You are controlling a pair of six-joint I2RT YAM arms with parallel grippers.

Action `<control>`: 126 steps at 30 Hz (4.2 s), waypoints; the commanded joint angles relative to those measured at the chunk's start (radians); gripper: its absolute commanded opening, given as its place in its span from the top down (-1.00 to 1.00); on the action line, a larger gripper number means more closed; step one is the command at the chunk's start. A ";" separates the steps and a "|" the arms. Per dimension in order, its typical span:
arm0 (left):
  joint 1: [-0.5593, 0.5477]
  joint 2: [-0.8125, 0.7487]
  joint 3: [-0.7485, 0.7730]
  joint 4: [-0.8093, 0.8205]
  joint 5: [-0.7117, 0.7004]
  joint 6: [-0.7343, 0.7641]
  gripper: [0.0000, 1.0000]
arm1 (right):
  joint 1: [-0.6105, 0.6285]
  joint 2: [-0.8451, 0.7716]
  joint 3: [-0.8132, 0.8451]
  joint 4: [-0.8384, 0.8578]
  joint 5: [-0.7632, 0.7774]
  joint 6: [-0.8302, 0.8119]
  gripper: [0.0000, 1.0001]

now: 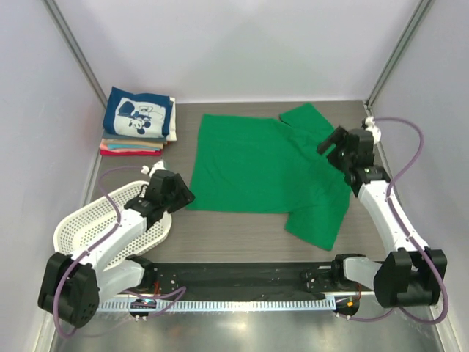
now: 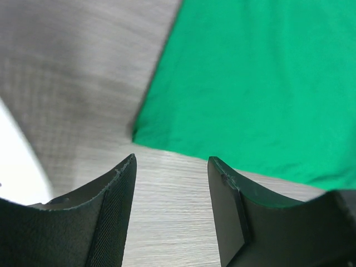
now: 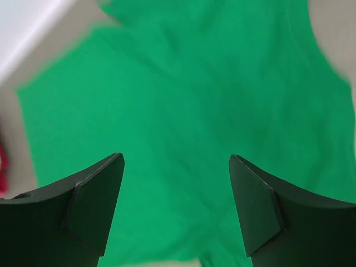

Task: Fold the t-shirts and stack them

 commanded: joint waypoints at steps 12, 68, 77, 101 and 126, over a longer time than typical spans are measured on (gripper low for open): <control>-0.035 0.310 0.112 -0.087 -0.097 -0.046 0.02 | 0.003 -0.154 -0.172 -0.102 -0.153 -0.013 -0.60; 0.059 0.256 -0.112 0.259 0.053 -0.045 1.00 | 0.149 -0.213 -0.448 -0.326 0.152 0.232 -0.28; 0.061 0.256 -0.115 0.262 0.055 -0.045 1.00 | 0.098 -0.072 -0.444 -0.119 0.172 0.209 -0.02; 0.061 0.258 -0.111 0.261 0.056 -0.041 0.99 | -0.051 -0.027 -0.464 0.016 -0.056 0.109 0.98; 0.054 -0.373 0.058 -0.311 0.070 -0.029 1.00 | -0.051 -0.641 -0.030 -0.723 -0.001 0.129 0.98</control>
